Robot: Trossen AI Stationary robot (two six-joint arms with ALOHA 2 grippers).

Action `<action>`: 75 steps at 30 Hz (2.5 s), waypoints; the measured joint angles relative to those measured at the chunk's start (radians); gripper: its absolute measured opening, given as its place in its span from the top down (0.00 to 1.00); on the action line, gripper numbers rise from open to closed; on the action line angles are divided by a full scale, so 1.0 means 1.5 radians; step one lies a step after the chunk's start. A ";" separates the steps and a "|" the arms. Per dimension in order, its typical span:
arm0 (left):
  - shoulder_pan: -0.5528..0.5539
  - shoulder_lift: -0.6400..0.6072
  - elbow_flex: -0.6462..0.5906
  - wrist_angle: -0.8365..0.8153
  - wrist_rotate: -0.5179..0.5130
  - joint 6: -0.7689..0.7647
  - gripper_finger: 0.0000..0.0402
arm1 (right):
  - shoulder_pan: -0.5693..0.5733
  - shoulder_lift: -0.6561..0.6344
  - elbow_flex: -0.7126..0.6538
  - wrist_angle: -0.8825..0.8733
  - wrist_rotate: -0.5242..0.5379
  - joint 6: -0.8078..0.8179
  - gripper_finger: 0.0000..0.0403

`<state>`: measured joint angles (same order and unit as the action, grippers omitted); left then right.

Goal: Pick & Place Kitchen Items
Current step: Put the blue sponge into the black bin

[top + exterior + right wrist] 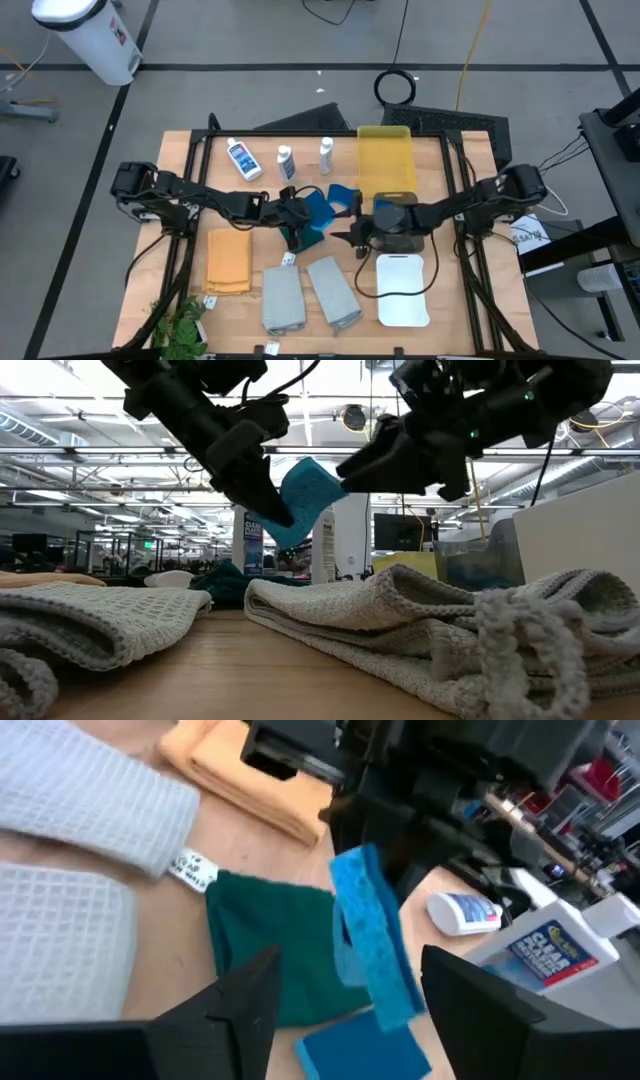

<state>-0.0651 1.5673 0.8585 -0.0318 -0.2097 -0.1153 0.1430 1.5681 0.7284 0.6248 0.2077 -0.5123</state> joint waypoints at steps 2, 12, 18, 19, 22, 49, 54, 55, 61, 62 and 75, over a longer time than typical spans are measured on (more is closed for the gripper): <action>0.000 0.000 0.000 0.002 0.001 -0.002 0.97 | -0.004 0.015 0.001 0.023 -0.001 -0.002 0.48; -0.002 0.008 0.000 0.009 0.034 -0.028 0.94 | -0.010 0.079 0.000 0.113 -0.002 -0.006 0.51; 0.001 0.021 -0.002 0.017 0.041 -0.029 0.98 | -0.012 0.088 0.000 0.120 -0.002 -0.005 0.58; 0.001 0.020 -0.001 0.023 0.042 -0.029 0.97 | -0.012 0.088 0.000 0.120 -0.002 -0.002 0.59; 0.000 0.020 -0.001 0.024 0.042 -0.029 0.93 | -0.012 0.088 0.000 0.120 -0.002 0.000 0.65; -0.001 -0.139 -0.001 -0.084 0.058 -0.047 0.42 | -0.011 -0.096 0.000 -0.076 -0.001 0.052 1.00; -0.001 -0.249 -0.001 -0.128 0.053 0.002 0.35 | -0.011 -0.211 0.000 -0.209 0.000 0.097 1.00; -0.001 -0.268 -0.001 -0.137 0.052 0.006 0.34 | -0.009 -0.232 0.000 -0.238 0.002 0.106 1.00; -0.001 -0.376 -0.004 -0.225 0.048 0.002 0.31 | 0.031 -0.337 0.000 -0.403 0.119 0.140 1.00; -0.001 -0.391 -0.010 -0.223 0.047 0.012 0.31 | 0.041 -0.353 -0.001 -0.431 0.149 0.141 1.00; 0.000 -0.662 -0.216 -0.091 -0.053 0.040 0.31 | 0.171 -0.492 -0.001 -0.719 0.254 0.298 1.00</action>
<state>-0.0658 0.5746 0.5350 -0.1686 -0.2886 -0.0549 0.3999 0.8307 0.7273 -0.4530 0.5883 -0.0653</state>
